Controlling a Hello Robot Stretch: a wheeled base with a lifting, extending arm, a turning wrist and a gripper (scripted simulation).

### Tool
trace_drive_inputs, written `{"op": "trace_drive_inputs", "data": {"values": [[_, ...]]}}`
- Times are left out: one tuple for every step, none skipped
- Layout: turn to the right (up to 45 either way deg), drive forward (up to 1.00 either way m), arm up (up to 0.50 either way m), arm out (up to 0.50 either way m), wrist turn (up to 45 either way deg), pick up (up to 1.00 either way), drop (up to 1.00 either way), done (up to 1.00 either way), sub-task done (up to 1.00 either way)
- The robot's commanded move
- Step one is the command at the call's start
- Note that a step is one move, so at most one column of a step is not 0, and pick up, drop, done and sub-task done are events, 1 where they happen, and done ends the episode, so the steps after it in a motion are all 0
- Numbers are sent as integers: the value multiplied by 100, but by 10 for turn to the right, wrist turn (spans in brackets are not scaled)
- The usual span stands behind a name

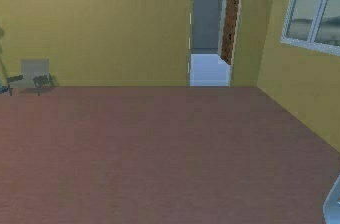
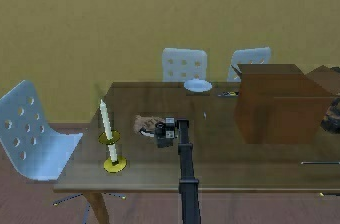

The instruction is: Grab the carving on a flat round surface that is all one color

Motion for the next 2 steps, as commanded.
{"op": "trace_drive_inputs", "data": {"values": [[0, 0, 0, 0, 0, 100, 0, 0, 0], [0, 0, 10, 0, 0, 0, 0, 0, 0]]}}
